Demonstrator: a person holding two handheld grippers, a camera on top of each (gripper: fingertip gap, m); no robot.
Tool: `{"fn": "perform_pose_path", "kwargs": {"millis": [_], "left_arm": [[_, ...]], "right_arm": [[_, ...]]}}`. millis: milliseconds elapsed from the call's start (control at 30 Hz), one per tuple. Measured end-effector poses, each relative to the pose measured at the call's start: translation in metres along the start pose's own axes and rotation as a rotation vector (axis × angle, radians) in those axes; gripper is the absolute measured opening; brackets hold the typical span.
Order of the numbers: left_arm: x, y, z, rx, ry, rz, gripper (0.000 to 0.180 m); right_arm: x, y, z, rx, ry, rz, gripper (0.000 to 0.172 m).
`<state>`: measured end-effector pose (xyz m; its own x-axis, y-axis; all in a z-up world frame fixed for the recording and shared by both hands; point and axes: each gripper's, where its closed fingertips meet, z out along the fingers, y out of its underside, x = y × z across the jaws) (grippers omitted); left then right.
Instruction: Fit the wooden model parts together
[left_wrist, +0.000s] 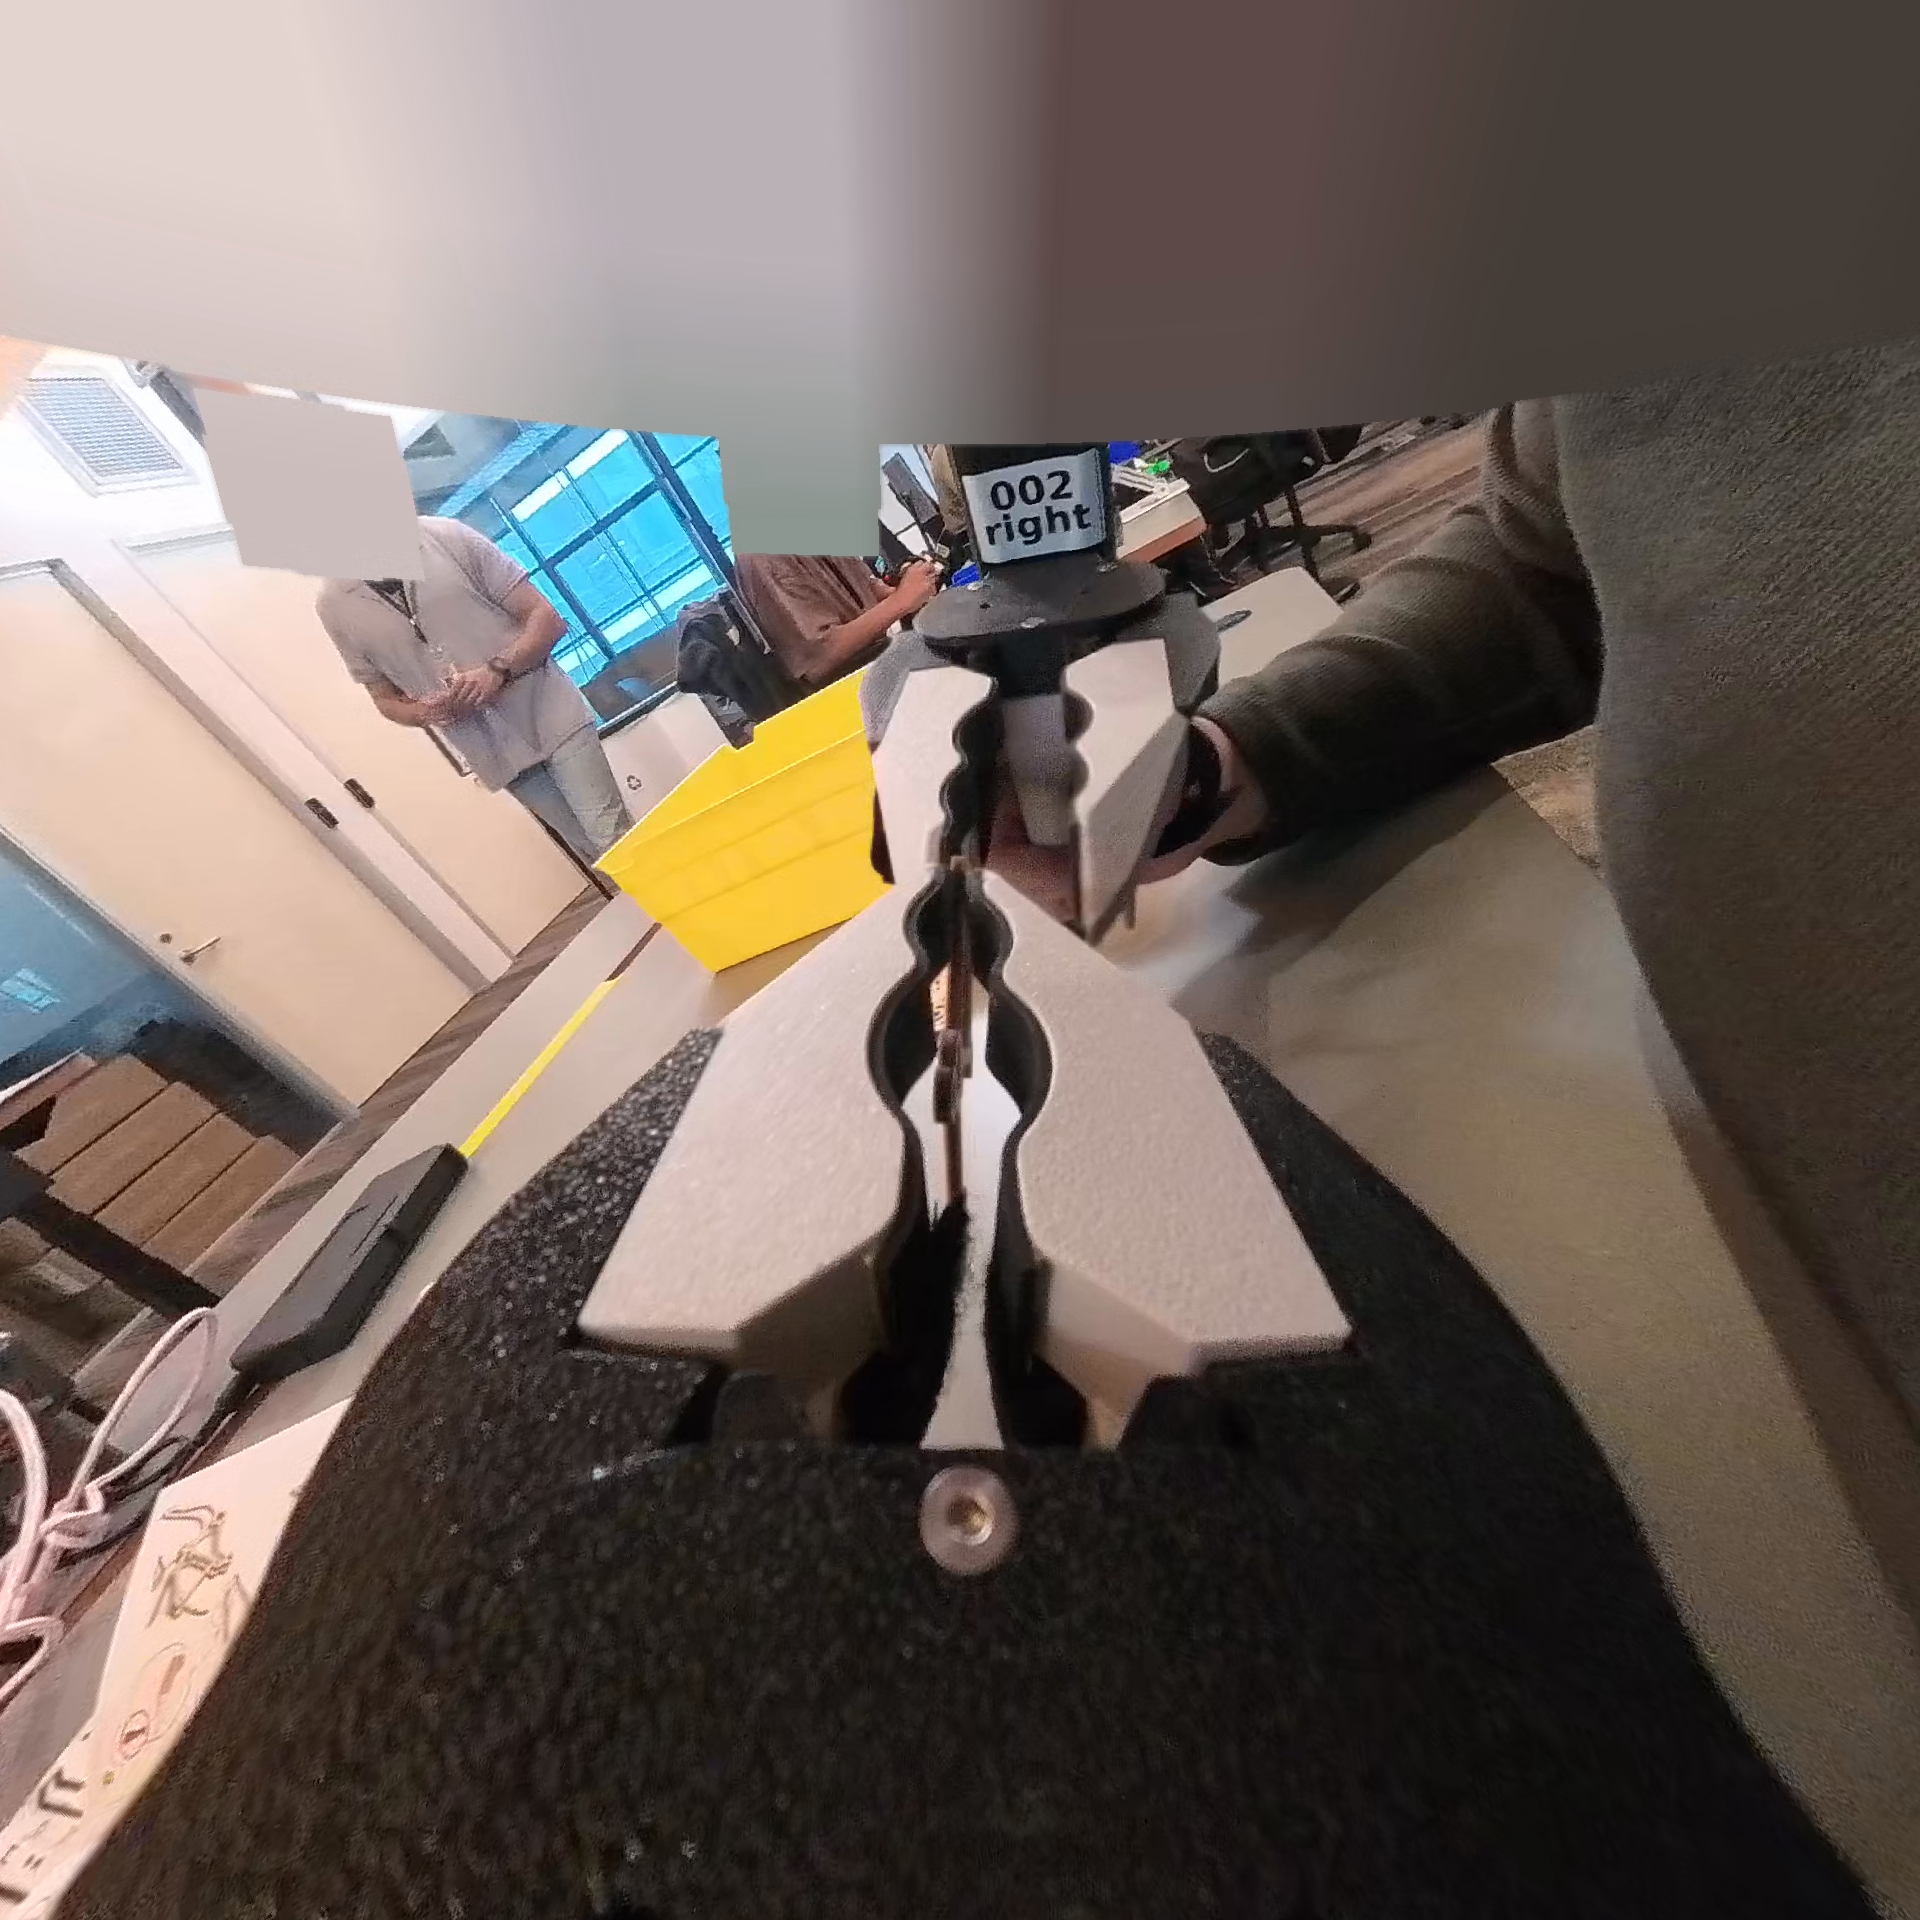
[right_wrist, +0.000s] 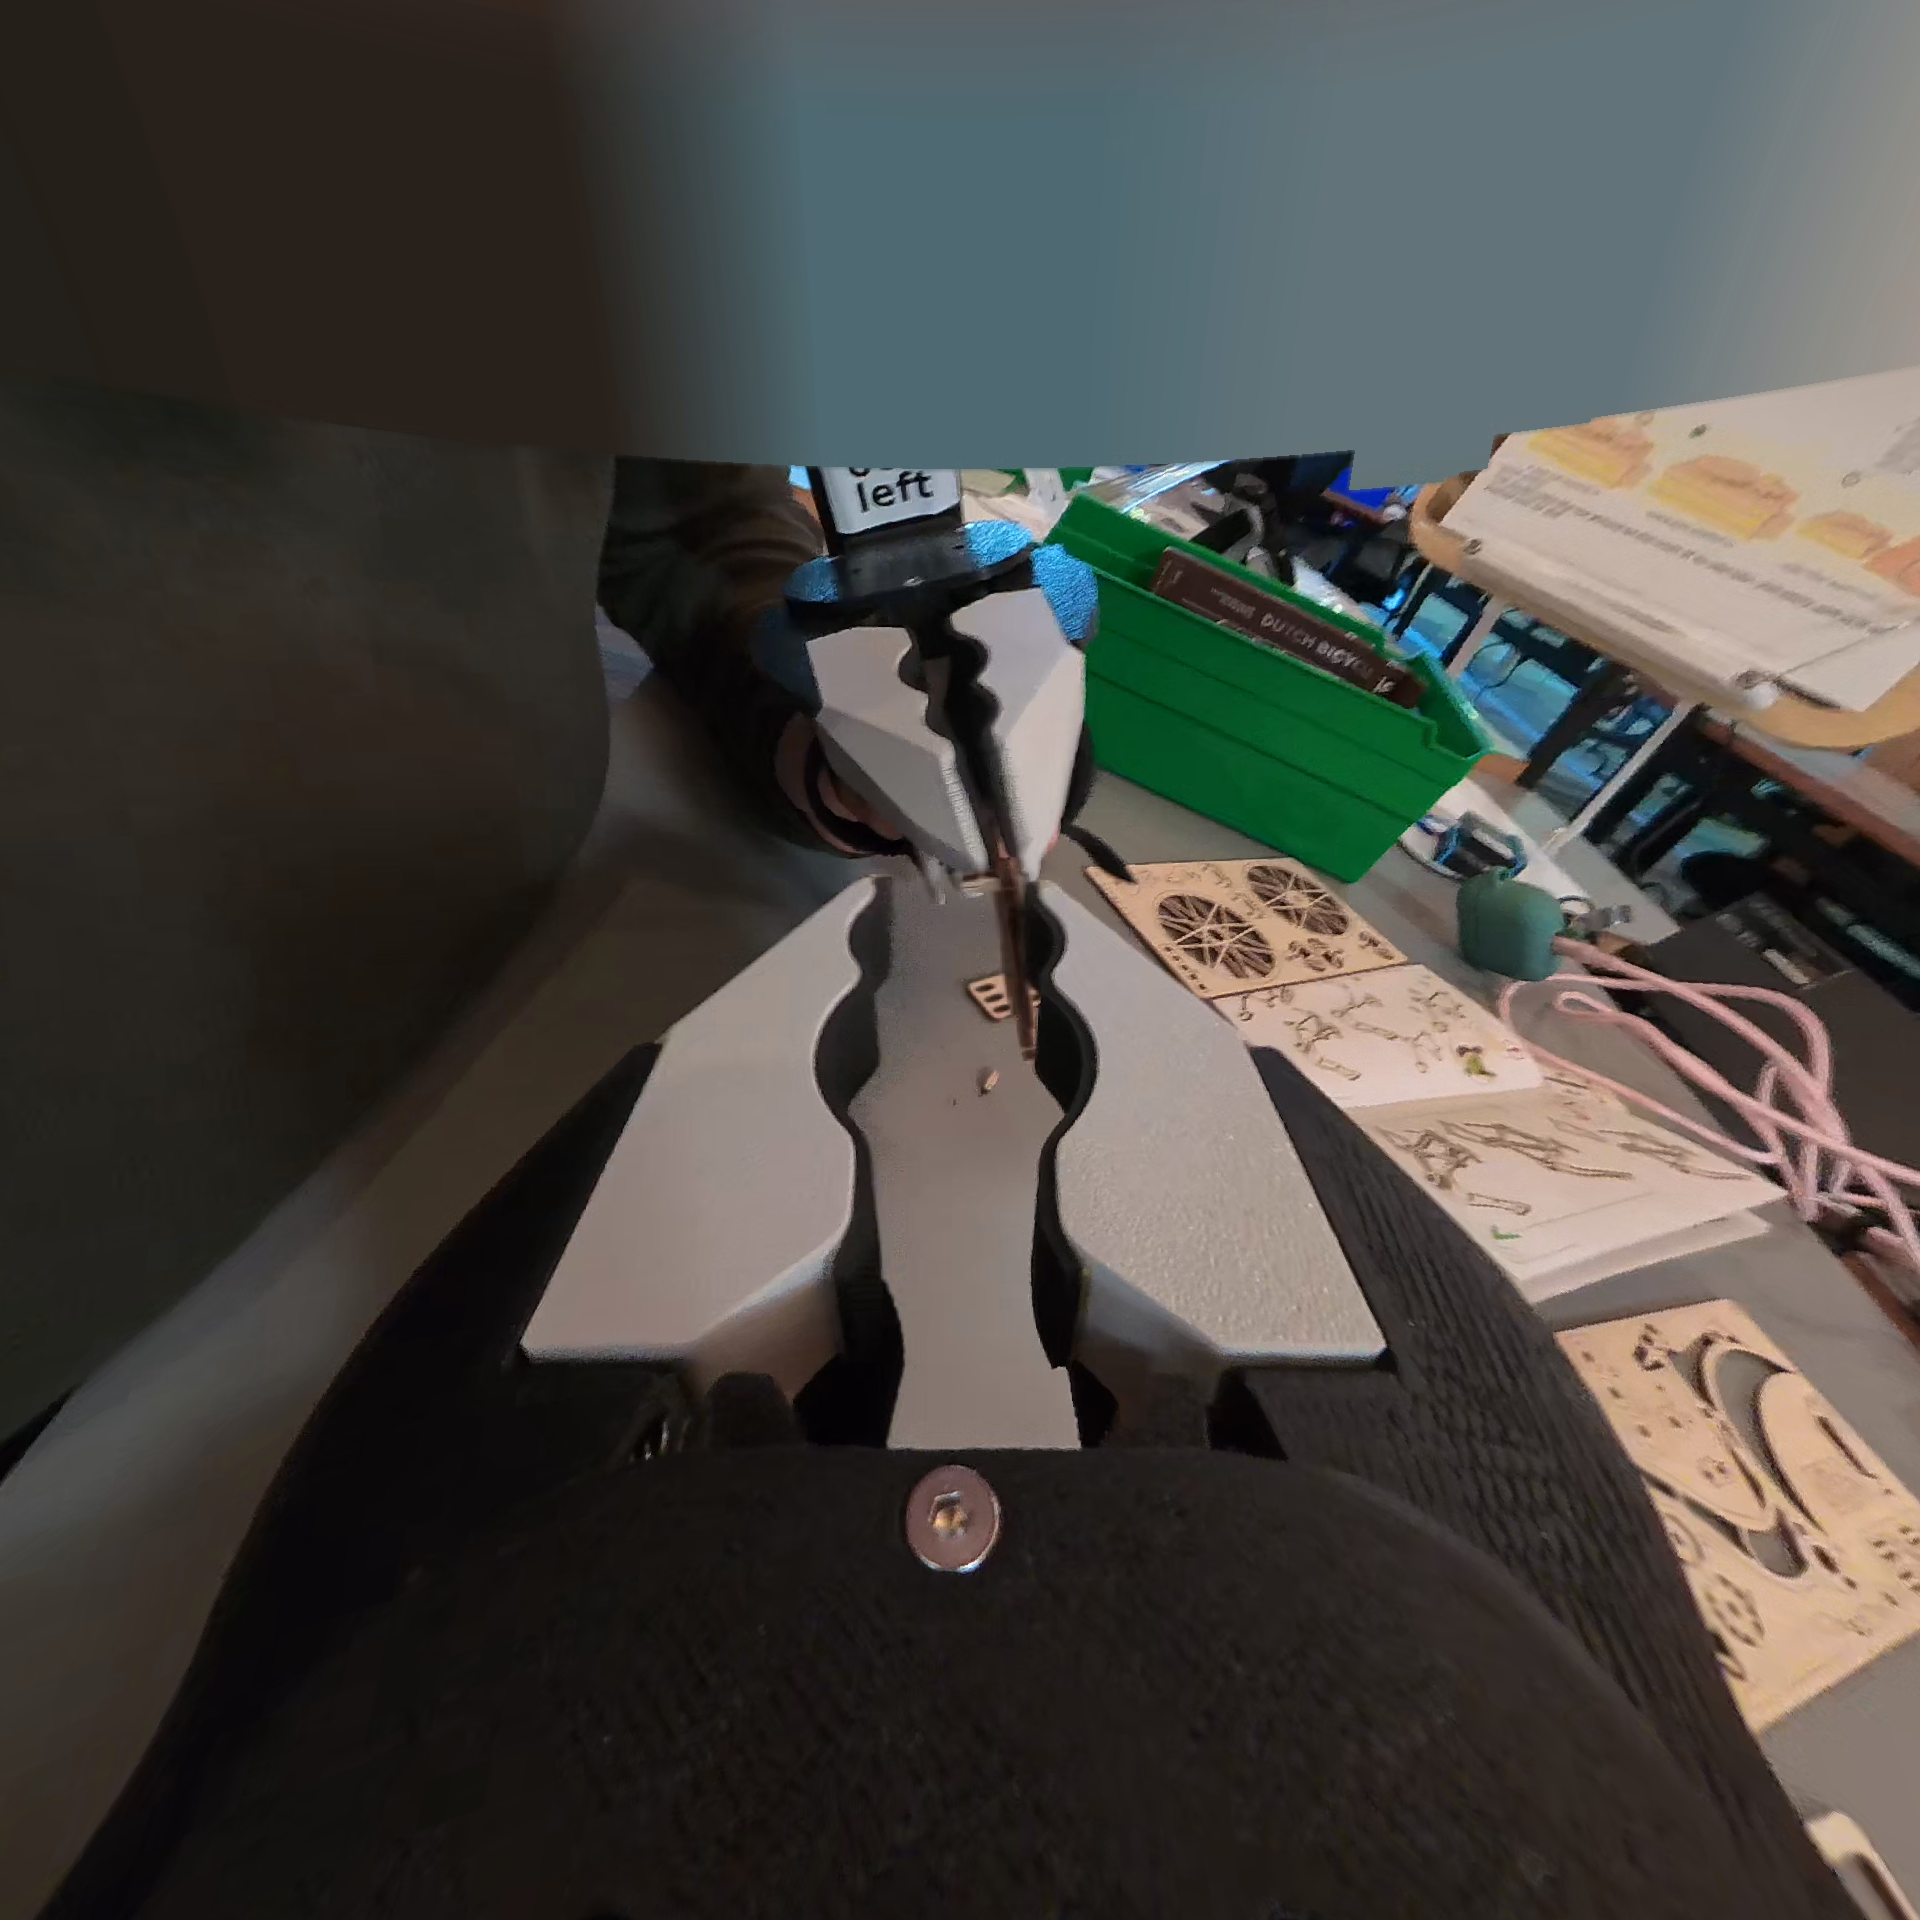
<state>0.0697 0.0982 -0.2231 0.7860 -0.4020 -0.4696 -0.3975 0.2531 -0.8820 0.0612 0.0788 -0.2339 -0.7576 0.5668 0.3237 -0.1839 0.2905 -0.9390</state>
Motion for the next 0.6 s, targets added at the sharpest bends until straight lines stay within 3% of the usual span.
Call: {"fn": "perform_pose_path", "kwargs": {"millis": [333,600], "left_arm": [[0.0052,-0.0001,0.0025,-0.007,0.023,-0.023,0.0],[0.0058,-0.0007,0.0021,-0.003,0.036,-0.042,0.0]], "right_arm": [[0.0011,0.0005,0.0013,0.004,-0.001,0.048,0.008],[0.0003,0.0008,0.0018,-0.012,-0.003,0.053,0.006]]}}
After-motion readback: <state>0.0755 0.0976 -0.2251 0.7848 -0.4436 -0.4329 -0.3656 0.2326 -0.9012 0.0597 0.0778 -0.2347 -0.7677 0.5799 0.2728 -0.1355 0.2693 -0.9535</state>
